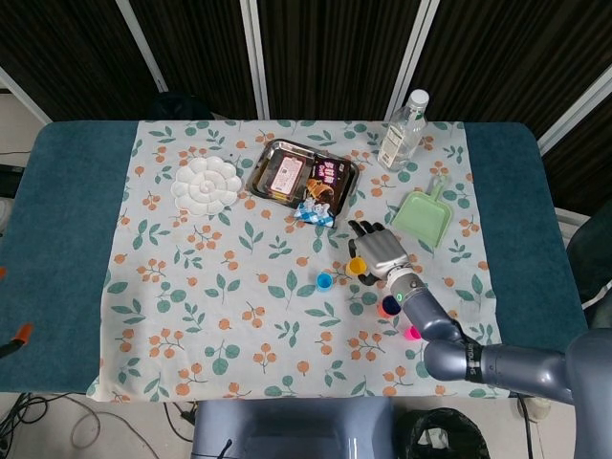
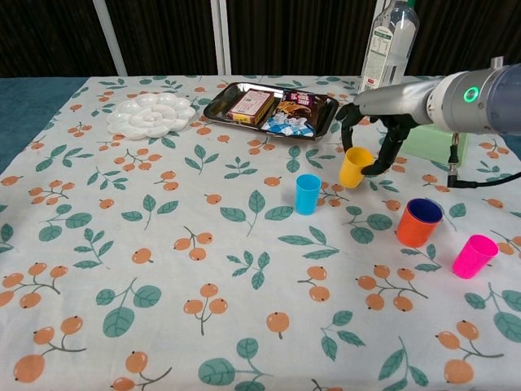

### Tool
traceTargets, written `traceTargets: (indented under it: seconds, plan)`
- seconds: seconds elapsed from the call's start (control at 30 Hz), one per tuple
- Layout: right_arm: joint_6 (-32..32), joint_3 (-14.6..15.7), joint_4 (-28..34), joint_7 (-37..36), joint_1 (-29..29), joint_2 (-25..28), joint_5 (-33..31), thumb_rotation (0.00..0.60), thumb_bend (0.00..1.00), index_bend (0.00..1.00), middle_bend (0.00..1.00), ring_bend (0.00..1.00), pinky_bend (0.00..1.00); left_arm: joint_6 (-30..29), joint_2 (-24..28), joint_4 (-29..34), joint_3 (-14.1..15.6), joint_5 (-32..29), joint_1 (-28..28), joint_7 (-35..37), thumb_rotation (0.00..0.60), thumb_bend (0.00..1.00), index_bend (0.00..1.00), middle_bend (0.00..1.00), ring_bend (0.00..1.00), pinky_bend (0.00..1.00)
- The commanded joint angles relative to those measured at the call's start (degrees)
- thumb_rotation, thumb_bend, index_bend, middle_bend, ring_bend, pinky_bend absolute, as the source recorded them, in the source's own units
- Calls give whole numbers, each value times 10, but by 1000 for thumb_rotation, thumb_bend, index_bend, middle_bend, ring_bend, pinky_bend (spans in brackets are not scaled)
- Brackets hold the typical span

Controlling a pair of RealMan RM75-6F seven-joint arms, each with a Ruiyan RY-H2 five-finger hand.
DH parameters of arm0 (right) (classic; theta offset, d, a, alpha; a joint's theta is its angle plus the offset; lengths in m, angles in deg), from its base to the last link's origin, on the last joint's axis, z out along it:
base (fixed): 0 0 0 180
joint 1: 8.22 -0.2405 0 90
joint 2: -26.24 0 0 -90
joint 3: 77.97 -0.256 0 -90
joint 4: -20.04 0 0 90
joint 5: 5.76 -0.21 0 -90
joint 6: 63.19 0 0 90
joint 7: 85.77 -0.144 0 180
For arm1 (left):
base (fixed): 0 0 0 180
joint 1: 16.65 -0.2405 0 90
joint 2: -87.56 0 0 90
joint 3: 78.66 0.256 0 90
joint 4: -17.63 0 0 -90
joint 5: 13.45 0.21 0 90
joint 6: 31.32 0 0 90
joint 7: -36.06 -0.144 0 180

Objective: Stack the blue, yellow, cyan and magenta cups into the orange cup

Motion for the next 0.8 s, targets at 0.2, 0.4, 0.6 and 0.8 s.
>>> traceTargets:
  seconds: [0.2, 0.4, 0.6, 0.8]
  plan:
    - [-1, 6, 99, 4, 11, 117, 13, 600, 416, 490, 0, 69, 115, -3, 1, 2, -1, 1, -1, 0, 600, 187, 168, 97, 0, 0]
    - [-22, 31, 175, -1, 46, 191, 79, 600, 417, 490, 0, 68, 115, -5, 1, 4, -1, 1, -1, 0, 600, 187, 168, 97, 0, 0]
    - [-50, 60, 220, -25, 100, 232, 160, 600, 416, 489, 0, 68, 115, -5, 1, 4, -3, -2, -2, 2, 600, 187, 168, 97, 0, 0]
    - [-58, 79, 232, -50, 137, 241, 222, 600, 416, 490, 0, 68, 115, -5, 0, 4, -2, -1, -1, -1, 600, 187, 168, 97, 0, 0]
